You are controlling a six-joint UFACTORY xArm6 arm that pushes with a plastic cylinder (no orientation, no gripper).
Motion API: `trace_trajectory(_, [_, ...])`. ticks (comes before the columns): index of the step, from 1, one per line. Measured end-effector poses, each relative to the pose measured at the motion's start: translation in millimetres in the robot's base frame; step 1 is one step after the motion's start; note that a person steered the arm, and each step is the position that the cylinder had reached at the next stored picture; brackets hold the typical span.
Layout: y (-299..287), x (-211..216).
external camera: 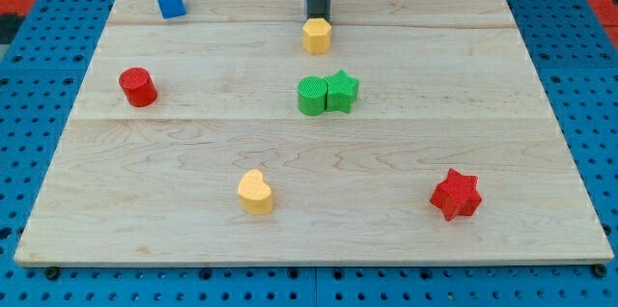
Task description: Push yellow hexagon above green circle
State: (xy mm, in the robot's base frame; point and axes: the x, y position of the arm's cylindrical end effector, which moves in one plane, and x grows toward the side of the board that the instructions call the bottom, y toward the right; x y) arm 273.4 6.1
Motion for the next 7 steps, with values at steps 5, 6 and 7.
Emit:
trace_trajectory(5, [41, 50])
trace_trajectory(6, [73, -28])
trace_trajectory(7, [81, -69])
